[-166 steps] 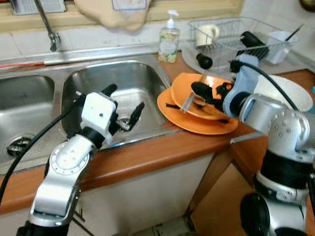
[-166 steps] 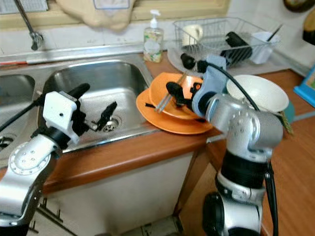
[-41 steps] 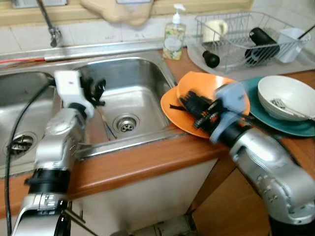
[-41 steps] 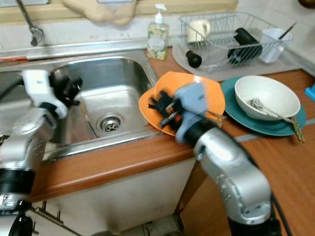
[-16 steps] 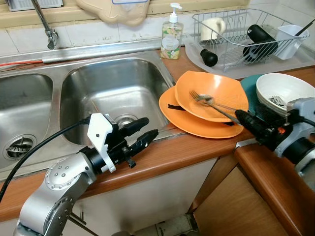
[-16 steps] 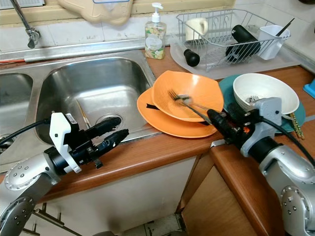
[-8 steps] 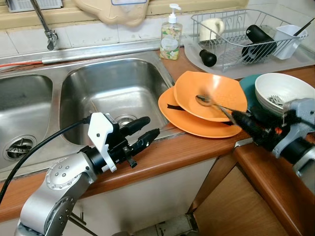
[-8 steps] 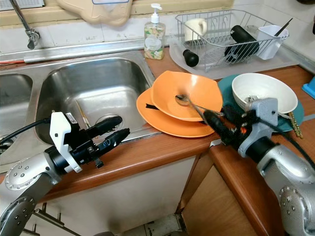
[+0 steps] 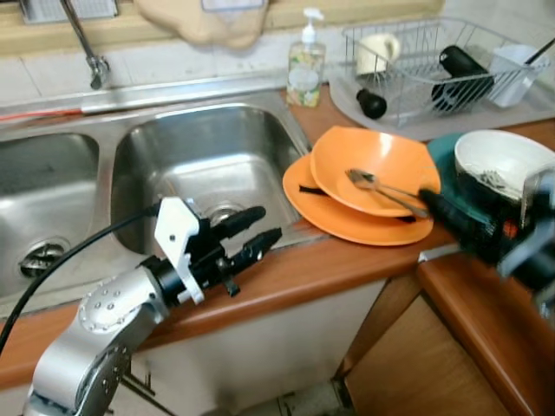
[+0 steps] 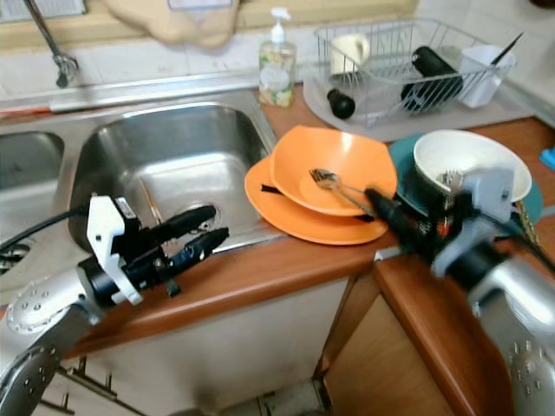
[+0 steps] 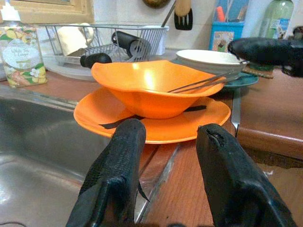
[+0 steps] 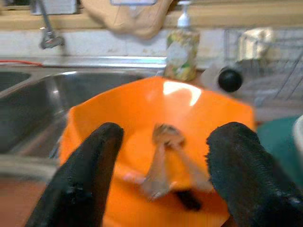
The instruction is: Kitchen organization
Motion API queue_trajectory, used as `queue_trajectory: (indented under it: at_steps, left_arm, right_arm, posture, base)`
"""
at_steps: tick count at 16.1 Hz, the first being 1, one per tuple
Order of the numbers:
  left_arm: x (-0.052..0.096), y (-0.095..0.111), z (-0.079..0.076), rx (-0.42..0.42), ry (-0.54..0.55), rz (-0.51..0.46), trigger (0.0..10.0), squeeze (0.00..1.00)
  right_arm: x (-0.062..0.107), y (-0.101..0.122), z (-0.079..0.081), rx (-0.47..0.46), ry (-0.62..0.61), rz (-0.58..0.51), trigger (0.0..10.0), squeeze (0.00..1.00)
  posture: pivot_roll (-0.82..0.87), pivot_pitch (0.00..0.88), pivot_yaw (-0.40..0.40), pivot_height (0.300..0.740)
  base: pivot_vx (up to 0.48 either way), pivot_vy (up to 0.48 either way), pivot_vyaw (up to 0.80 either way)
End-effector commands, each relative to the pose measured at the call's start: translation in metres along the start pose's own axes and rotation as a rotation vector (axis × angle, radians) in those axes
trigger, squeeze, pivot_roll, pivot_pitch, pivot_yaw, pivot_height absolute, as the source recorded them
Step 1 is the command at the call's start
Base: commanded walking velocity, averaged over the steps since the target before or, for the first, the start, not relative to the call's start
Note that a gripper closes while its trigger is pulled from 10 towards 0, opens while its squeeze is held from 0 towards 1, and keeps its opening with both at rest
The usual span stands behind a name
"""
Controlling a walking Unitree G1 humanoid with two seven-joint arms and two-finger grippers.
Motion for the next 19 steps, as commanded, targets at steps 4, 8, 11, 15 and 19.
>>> queue_trajectory:
  at_steps: [4, 8, 11, 15, 19]
  left_arm:
    - [0.002, 0.002, -0.004, 0.003, -0.033, 0.000, 10.0, 0.00]
    - [0.002, 0.003, -0.007, 0.009, -0.043, 0.001, 10.0, 0.00]
    - [0.004, 0.002, -0.008, 0.010, -0.038, 0.005, 10.0, 0.00]
    - [0.005, 0.002, -0.010, 0.015, -0.038, 0.008, 10.0, 0.00]
    - [0.004, 0.003, -0.010, 0.014, -0.035, 0.005, 10.0, 0.00]
  right_arm:
    - [0.005, -0.003, 0.012, 0.020, 0.026, -0.018, 10.0, 1.00]
    - [-0.002, -0.022, 0.011, -0.007, 0.018, 0.031, 3.7, 0.00]
    - [-0.007, -0.023, 0.002, -0.017, -0.015, 0.018, 1.5, 0.00]
    - [-0.011, -0.026, 0.000, -0.030, -0.016, 0.015, 0.7, 0.00]
    - [-0.016, -0.027, 0.002, -0.035, 0.004, 0.015, 0.0, 0.00]
  posture:
    - [-0.06, 0.000, 0.051, 0.740]
    - [-0.05, 0.000, 0.045, 0.740]
    - [-0.04, 0.000, 0.031, 0.740]
    - [-0.04, 0.000, 0.029, 0.740]
    - [-0.04, 0.000, 0.026, 0.740]
  base:
    - [0.000, 0.000, 0.00]
    - [0.000, 0.000, 0.00]
    - [0.000, 0.000, 0.00]
    - [0.000, 0.000, 0.00]
    - [0.000, 0.000, 0.00]
Point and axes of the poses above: a point about 5 cm out from each wrist's last joint towards the gripper, its own x axis pointing back from the gripper into the wrist, its own y axis along the axis of the wrist's last joint, z = x × y, the point moved 5 cm from there along -x, pointing out of the wrist towards the gripper, and after that the axes turned 13 degrees about -x, right-handed, at the moved point
